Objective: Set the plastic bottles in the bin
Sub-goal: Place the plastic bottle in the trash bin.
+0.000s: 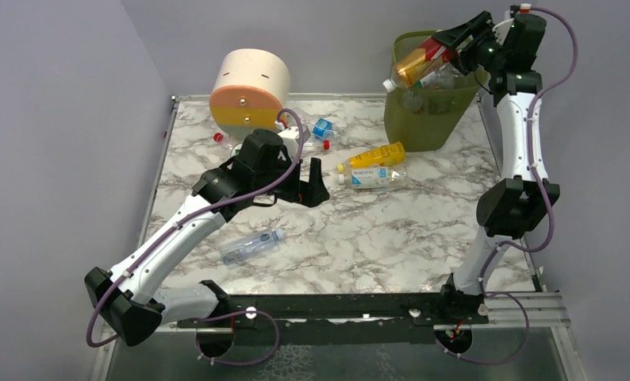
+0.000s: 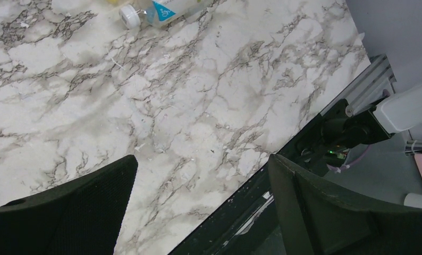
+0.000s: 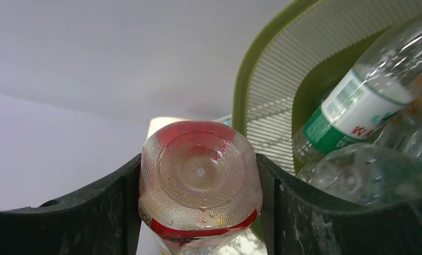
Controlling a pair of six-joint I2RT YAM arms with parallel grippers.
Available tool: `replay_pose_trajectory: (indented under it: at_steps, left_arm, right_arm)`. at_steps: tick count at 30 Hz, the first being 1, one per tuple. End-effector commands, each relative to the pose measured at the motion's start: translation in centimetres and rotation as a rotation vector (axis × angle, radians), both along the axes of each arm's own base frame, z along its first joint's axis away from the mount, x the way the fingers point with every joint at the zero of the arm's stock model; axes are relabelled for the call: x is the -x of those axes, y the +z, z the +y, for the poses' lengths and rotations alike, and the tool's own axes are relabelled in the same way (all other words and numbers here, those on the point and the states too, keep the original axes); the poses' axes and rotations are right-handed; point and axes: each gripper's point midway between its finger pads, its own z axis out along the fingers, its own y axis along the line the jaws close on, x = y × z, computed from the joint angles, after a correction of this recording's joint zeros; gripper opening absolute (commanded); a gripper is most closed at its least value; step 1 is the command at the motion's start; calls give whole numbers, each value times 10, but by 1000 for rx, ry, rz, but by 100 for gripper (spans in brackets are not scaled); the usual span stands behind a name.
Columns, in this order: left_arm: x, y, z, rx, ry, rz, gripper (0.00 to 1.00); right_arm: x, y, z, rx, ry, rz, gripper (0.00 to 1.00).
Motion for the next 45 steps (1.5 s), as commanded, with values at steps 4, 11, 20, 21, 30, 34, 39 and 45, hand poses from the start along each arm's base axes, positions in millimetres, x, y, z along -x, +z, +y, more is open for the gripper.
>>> replay_pose_trajectory:
  at_steps: [4, 11, 20, 21, 30, 34, 39, 45]
  left_arm:
    - [1, -4, 8, -16, 21, -10, 99]
    - [-2, -9, 9, -35, 25, -9, 99]
    - [-9, -13, 7, -48, 28, -6, 99]
    - [-9, -14, 7, -49, 31, -4, 99]
    - [-11, -10, 5, -35, 39, 6, 99]
    - [-13, -12, 10, -50, 74, 17, 99]
    - [-15, -21, 22, -83, 153, 65, 99]
    - [-5, -32, 33, -96, 192, 117, 99]
  right_arm:
    - [-33, 30, -56, -140, -102, -117, 54]
    - [-53, 22, -93, -130, -167, -113, 59]
    - [-43, 17, -111, -45, -221, -84, 99]
    - [-41, 18, -113, -31, -236, -79, 100]
    - [-2, 17, -129, 35, -302, -24, 100]
    - [26, 23, -112, 46, -244, -32, 100]
    - [63, 16, -72, 82, -146, -33, 100]
    - [104, -28, -19, 134, -35, 26, 100]
